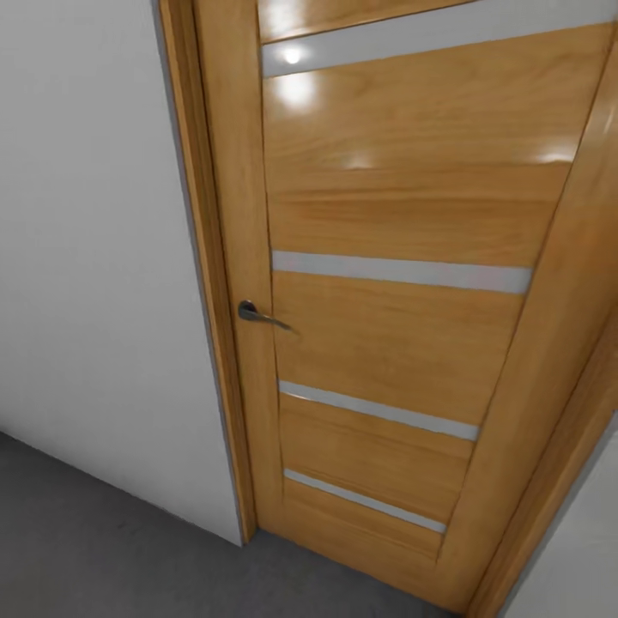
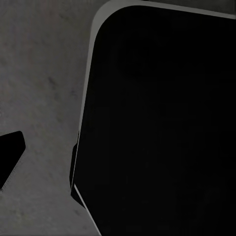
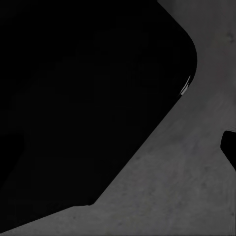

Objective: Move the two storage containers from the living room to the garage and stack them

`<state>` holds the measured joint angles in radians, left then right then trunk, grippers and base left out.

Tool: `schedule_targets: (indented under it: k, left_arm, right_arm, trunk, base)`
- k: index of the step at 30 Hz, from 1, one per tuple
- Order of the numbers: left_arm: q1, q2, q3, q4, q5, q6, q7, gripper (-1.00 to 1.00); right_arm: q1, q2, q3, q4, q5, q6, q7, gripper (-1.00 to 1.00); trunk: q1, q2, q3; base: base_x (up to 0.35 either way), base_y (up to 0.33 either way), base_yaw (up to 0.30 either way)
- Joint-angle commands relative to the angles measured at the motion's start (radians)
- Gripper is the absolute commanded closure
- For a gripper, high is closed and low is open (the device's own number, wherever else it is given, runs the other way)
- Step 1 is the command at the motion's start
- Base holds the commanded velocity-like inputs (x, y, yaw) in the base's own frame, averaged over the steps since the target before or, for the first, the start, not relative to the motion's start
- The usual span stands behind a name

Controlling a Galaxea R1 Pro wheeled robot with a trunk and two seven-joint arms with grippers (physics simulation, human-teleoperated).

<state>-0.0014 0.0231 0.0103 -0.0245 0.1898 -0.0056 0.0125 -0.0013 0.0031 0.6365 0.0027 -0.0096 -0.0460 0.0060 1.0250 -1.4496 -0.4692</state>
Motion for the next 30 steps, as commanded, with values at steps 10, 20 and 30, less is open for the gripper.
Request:
schedule_targets:
  k: [10, 20, 30]
  left_arm:
    - [0.000, 0.000, 0.000, 0.000, 0.006, -0.001, 0.001, -1.00]
    - [0.000, 0.000, 0.000, 0.000, 0.006, -0.001, 0.001, -1.00]
    - [0.000, 0.000, 0.000, 0.000, 0.006, -0.001, 0.001, -1.00]
  right_arm:
    - [0.000, 0.000, 0.002, 0.000, -0.001, -0.003, 0.000, -1.00]
    - [0.000, 0.000, 0.002, 0.000, -0.001, -0.003, 0.000, -1.00]
    - [0.000, 0.000, 0.002, 0.000, -0.001, -0.005, 0.000, -1.00]
  trunk:
    - [0.000, 0.000, -0.001]
    - [0.000, 0.000, -0.001]
    - [0.000, 0.000, -0.001]
  base:
    - [0.016, 0.007, -0.230]
    - [0.253, 0.154, -0.024]
    - [0.283, 0.166, 0.000]
